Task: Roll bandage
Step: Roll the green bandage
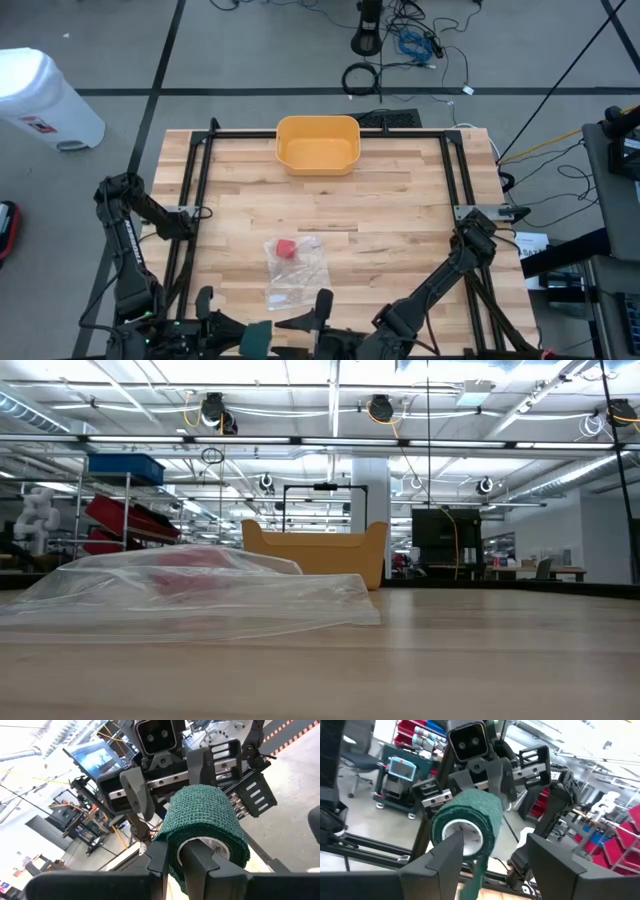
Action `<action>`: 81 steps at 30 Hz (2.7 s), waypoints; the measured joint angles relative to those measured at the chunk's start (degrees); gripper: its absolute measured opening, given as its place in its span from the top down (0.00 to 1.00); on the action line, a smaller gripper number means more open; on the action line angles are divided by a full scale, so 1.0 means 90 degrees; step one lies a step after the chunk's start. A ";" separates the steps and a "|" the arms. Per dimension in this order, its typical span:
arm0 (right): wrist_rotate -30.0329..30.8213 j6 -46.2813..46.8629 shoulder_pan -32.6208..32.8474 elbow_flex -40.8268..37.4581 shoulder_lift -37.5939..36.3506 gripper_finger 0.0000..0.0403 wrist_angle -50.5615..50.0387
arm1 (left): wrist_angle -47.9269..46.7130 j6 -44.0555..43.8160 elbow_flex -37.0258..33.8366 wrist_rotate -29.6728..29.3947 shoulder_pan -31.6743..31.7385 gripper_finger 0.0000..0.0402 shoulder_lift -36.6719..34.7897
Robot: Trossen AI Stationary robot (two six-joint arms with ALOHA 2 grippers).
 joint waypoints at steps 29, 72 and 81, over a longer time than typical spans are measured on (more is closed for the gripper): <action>-0.0090 0.0405 -0.0244 0.0002 0.0002 0.69 -0.0216 | 0.0058 -0.0163 0.0000 -0.0367 0.0161 0.89 0.0000; -0.0091 0.0026 -0.0240 0.0005 0.0007 0.92 -0.0229 | 0.0056 -0.0517 0.0000 -0.1153 -0.0566 0.54 0.0002; -0.0098 -0.0339 -0.0196 0.0005 0.0007 0.92 -0.0215 | 0.0191 -0.0520 0.0000 -0.1134 -0.0470 0.54 0.0002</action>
